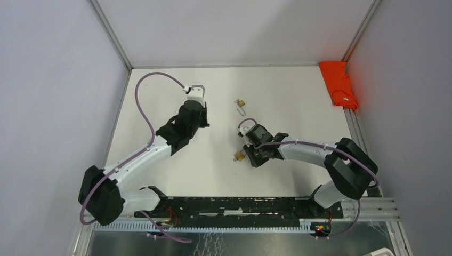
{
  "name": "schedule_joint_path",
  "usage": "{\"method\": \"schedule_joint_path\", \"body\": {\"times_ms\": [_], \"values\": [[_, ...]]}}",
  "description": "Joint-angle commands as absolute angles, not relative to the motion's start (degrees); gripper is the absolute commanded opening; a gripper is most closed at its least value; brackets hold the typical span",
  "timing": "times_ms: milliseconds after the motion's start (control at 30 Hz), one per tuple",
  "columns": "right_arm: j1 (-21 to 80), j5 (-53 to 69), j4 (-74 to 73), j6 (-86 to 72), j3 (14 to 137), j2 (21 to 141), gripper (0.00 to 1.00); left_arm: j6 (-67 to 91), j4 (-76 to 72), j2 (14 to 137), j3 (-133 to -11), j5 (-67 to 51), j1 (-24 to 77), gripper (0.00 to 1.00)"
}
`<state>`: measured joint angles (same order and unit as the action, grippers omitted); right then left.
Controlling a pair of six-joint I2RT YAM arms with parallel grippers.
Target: Unlock with the key
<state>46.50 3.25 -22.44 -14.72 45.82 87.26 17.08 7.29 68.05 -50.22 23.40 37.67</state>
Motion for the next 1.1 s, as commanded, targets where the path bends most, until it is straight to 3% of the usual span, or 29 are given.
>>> {"method": "schedule_joint_path", "body": {"times_ms": [0, 167, 567, 933, 1067], "values": [[46.41, -2.57, -22.51, -14.67, 48.56, 89.68, 0.24, 22.86, 6.45, 71.73, -51.69, 14.81, 36.74, 0.02], [46.12, -2.9, -22.84, -14.09, 51.62, 94.96, 0.22, 24.23, 5.56, 73.3, -48.96, 15.3, 36.27, 0.02], [44.03, -0.18, -22.43, -12.16, 60.02, 103.59, 0.23, 28.23, -6.48, 85.38, -41.99, 1.71, 36.15, 0.02], [43.84, 5.22, -22.04, -10.42, 70.17, 109.88, 0.23, 29.66, -8.5, 83.97, -40.21, 0.71, 36.21, 0.02], [42.67, 1.46, -21.15, -10.3, 68.36, 105.17, 0.26, 28.92, -6.97, 82.72, -40.88, 0.97, 36.2, 0.02]]}}
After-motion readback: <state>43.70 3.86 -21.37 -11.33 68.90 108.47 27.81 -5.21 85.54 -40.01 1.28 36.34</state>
